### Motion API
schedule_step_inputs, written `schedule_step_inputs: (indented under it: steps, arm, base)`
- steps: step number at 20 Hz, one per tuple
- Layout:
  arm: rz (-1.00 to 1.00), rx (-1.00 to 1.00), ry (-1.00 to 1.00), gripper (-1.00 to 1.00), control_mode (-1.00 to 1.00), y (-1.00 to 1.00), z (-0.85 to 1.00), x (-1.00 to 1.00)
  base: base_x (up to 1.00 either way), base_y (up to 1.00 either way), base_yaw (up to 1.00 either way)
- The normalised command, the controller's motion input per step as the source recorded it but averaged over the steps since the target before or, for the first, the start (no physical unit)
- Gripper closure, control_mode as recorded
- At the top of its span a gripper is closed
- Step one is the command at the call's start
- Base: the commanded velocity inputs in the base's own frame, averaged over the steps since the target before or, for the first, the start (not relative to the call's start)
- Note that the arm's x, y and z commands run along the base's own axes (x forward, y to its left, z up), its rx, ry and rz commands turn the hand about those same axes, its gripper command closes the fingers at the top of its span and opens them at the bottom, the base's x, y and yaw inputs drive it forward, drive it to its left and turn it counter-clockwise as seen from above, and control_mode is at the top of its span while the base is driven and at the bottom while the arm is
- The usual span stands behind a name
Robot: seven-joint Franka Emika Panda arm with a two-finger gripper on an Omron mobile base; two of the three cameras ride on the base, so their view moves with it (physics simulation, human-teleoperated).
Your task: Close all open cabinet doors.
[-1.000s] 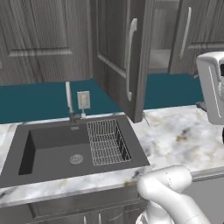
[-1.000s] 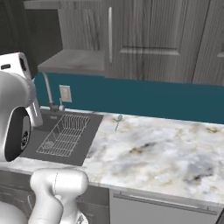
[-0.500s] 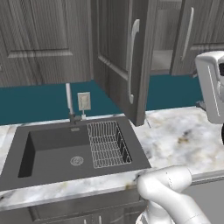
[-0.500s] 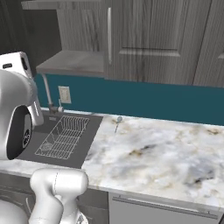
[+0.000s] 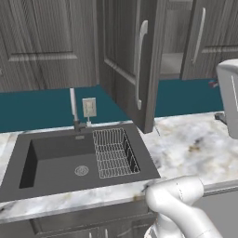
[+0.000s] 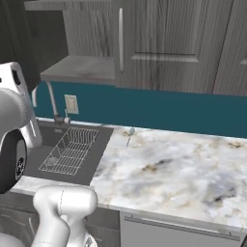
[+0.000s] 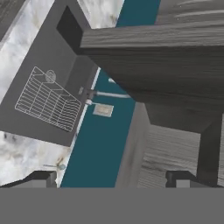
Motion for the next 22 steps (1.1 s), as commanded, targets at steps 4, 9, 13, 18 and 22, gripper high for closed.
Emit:
schedule_step_inputs:
  steps: [4,9,13,18,22]
  arm:
    - [0.00,0.00,-0.17,-1.00,-1.00,0.00,0.14,-0.93]
    - [0.00,-0.05,-0.03,-1.00,-1.00,0.04,0.23,-0.56]
    - [-0.05,-0.09,0.05,-1.00,-1.00,0.18,0.37,-0.08]
    - [-0.12,-0.12,-0.01,-1.00,-1.00,0.38,0.14,0.04]
    - [-0.13,-0.12,-0.26,-1.00,-1.00,0.49,0.00,0.00]
  base:
    - [0.00,0.00,0.00]
    - [0.00,0.00,0.00]
    - [0.00,0.00,0.00]
    - [0.00,0.00,0.00]
    - [0.00,0.00,0.00]
